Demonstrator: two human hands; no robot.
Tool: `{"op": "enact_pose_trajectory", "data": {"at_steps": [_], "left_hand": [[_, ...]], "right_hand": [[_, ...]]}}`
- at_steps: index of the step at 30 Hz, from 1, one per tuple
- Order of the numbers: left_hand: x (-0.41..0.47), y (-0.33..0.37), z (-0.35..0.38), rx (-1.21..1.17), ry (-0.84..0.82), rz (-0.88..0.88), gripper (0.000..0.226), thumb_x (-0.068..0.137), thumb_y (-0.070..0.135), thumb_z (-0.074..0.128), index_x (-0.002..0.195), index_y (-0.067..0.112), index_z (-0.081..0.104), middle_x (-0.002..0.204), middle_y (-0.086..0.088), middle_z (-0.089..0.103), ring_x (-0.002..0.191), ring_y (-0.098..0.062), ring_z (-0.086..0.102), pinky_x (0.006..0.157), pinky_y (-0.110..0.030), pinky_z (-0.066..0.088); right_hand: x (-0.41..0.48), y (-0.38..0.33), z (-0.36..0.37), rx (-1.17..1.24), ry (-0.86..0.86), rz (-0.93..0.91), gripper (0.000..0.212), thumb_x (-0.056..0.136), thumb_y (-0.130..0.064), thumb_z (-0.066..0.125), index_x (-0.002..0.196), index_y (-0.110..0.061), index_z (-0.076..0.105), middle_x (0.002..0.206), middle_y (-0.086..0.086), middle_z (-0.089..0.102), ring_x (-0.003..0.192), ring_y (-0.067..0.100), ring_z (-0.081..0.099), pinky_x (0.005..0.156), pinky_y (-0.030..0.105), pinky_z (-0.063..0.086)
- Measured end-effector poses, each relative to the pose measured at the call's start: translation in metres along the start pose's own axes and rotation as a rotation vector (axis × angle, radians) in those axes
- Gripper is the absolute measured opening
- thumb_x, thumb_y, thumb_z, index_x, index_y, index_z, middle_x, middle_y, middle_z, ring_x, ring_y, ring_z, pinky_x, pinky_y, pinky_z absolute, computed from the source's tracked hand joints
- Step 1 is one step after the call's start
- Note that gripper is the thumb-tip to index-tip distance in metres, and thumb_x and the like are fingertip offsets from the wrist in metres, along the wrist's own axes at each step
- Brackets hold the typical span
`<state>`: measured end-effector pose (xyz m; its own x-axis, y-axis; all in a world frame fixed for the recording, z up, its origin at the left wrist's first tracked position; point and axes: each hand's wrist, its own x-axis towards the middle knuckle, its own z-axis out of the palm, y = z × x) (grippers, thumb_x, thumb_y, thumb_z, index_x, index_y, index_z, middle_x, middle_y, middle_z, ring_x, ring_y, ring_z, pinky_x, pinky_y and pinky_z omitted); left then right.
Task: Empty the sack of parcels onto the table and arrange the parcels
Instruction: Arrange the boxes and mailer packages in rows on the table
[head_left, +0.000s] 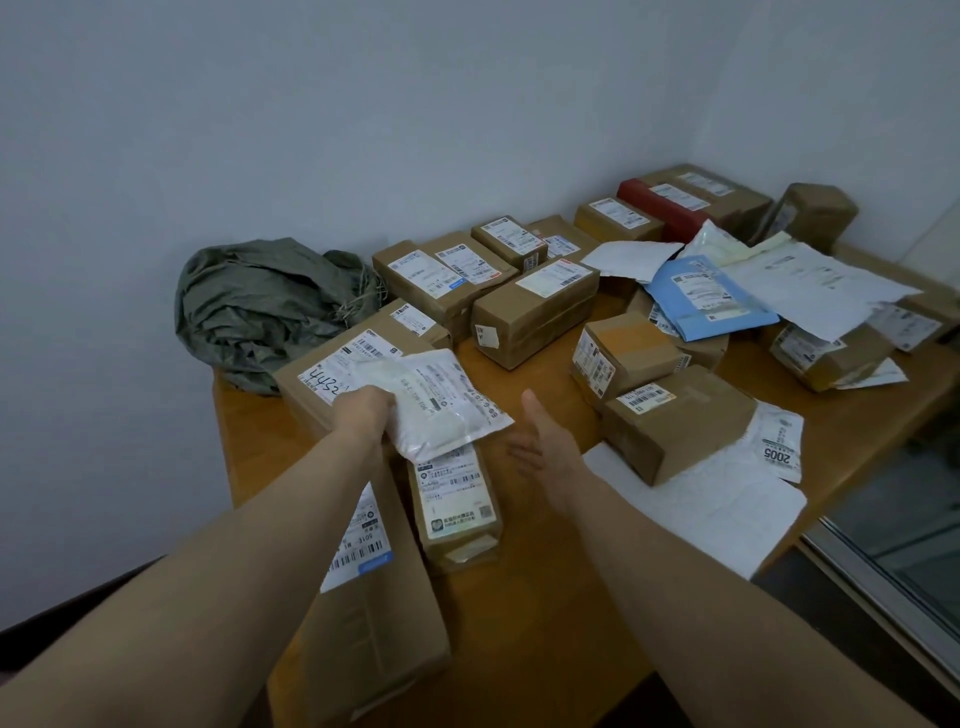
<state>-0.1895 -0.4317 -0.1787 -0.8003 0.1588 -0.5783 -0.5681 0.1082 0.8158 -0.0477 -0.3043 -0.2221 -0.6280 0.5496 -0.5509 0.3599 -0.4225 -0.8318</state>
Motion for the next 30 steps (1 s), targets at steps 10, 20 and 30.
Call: {"op": "enact_pose_trajectory", "data": {"at_steps": [10, 20, 30], "left_hand": [[0.003, -0.039, 0.025, 1.276, -0.462, 0.525, 0.064, 0.082, 0.054, 0.057, 0.141, 0.039, 0.037, 0.156, -0.006, 0.021, 0.145, -0.031, 0.011, 0.114, -0.056, 0.018], [-0.001, -0.054, 0.024, 1.711, -0.508, 0.423, 0.107, 0.07, 0.072, 0.06, 0.15, 0.041, -0.005, 0.156, -0.007, -0.027, 0.142, -0.032, -0.026, 0.113, -0.061, -0.001], [-0.021, -0.059, 0.106, 1.433, -0.544, 0.724, 0.081, 0.087, 0.049, 0.056, 0.152, 0.019, 0.017, 0.159, -0.007, 0.012, 0.146, -0.028, 0.005, 0.117, -0.042, 0.013]], "right_hand": [[0.032, -0.012, -0.046, 0.08, 0.331, -0.138, 0.036, 0.089, 0.0, 0.058, 0.122, -0.014, 0.056, 0.121, 0.006, 0.058, 0.106, 0.023, 0.06, 0.089, 0.039, 0.055], [0.013, 0.028, -0.067, -1.082, 0.521, -0.35, 0.033, 0.09, -0.023, 0.054, 0.122, -0.025, 0.061, 0.131, 0.005, 0.049, 0.123, 0.023, 0.041, 0.097, 0.036, 0.035], [0.032, -0.013, -0.145, -0.233, 0.989, 0.039, 0.078, 0.088, -0.043, 0.057, 0.145, -0.004, 0.022, 0.147, 0.018, 0.025, 0.131, 0.035, 0.029, 0.104, 0.044, 0.031]]}}
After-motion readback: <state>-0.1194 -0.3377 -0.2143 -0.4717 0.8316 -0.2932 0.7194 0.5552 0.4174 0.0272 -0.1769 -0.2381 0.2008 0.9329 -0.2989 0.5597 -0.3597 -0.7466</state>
